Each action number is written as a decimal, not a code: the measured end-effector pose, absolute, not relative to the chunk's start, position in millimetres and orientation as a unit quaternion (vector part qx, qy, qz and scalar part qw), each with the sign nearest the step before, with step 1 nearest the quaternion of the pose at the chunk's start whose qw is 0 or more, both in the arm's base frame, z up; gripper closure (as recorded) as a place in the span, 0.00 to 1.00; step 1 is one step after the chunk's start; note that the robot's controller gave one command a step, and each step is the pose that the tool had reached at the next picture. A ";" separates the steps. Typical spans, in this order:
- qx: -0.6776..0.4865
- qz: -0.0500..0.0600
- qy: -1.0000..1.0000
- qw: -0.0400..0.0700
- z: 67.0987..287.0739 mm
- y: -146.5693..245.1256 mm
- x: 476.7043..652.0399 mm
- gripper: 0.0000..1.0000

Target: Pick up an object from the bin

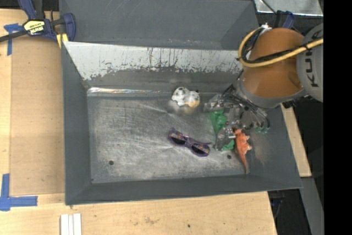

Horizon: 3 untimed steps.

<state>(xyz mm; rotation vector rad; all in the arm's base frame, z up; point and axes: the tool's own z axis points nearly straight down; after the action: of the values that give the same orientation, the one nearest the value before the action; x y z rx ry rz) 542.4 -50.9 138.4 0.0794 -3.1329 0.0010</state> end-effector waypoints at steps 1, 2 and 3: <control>0.186 0.001 -0.983 -0.003 119.1 -53.2 557.8 0.00; 0.359 0.000 -0.933 -0.001 124.5 -38.7 548.5 0.00; 0.421 0.000 -0.907 -0.002 105.2 -6.5 546.2 0.00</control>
Offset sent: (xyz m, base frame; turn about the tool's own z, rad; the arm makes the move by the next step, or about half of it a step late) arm -0.0021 0.0291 -0.0006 -0.8665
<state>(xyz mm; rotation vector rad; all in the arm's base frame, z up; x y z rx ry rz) 546.2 -6.5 105.2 1.3247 -2.8526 0.0014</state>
